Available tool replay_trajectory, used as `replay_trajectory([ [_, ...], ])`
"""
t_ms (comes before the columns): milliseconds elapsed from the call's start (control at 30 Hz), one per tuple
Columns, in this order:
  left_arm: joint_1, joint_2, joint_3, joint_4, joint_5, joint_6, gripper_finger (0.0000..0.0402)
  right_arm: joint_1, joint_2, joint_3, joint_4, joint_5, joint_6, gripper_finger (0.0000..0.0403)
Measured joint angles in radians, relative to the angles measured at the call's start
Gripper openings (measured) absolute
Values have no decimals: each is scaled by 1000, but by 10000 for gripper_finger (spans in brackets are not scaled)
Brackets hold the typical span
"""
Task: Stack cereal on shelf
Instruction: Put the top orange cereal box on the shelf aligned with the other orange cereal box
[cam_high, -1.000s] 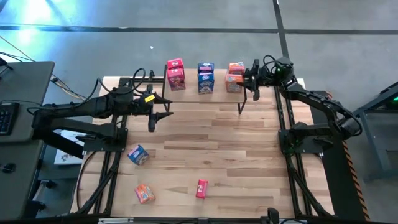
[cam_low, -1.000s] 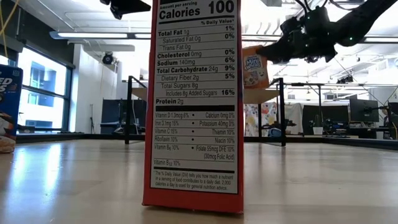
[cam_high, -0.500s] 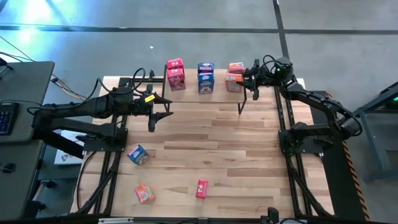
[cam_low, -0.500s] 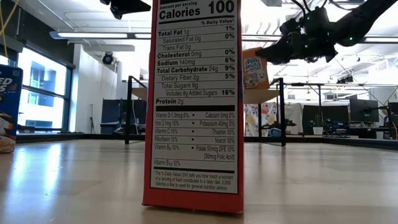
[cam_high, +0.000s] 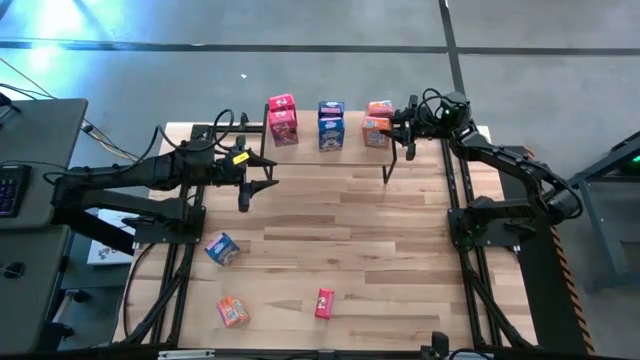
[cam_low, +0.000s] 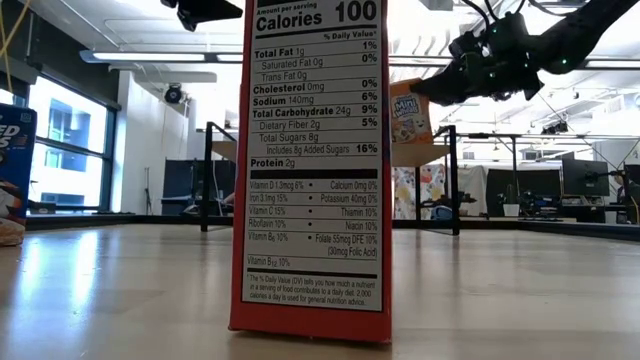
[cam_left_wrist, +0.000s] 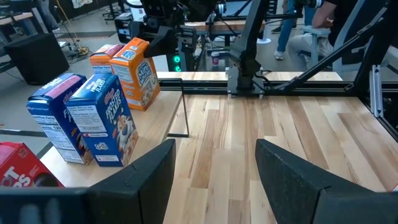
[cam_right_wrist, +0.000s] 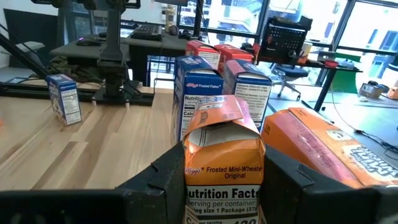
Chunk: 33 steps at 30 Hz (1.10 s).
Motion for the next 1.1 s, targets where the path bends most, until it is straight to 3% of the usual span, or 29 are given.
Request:
replay_trajectory([
  [600,0,0,0,0,0,0,211,0,0,2,-4,31,50,150],
  [1100,0,0,0,0,0,0,211,-5,2,2,-23,68,62,186],
])
